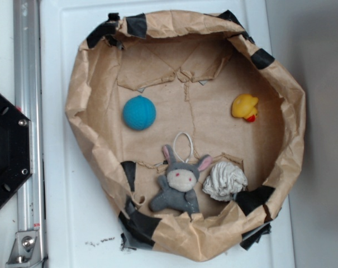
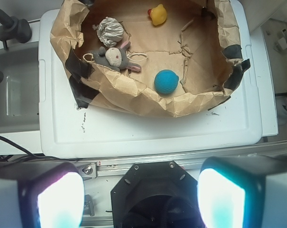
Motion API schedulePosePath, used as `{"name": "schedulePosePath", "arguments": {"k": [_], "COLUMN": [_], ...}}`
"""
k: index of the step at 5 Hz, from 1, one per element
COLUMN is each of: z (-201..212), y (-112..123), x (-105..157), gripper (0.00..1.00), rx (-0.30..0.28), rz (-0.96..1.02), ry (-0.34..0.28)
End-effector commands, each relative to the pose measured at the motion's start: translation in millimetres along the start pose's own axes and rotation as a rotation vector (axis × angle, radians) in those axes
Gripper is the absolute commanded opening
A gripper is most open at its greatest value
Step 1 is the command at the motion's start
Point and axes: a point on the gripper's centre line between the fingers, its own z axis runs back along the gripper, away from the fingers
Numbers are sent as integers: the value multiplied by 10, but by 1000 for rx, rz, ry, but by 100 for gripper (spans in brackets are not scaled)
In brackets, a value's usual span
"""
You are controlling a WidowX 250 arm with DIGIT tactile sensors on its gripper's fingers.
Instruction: Grab the white paper.
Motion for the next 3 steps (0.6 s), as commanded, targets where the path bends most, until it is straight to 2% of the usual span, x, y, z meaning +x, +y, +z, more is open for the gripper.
{"name": "schedulePosePath", "arguments": {"k": [1, 2, 3], "z": [0, -370, -531], "y": [0, 126, 78], "x": [0, 473, 866], "gripper": [100, 100, 100], "rx": [0, -23, -78], "rz": [0, -116, -194], "ry": [0, -39, -56]}}
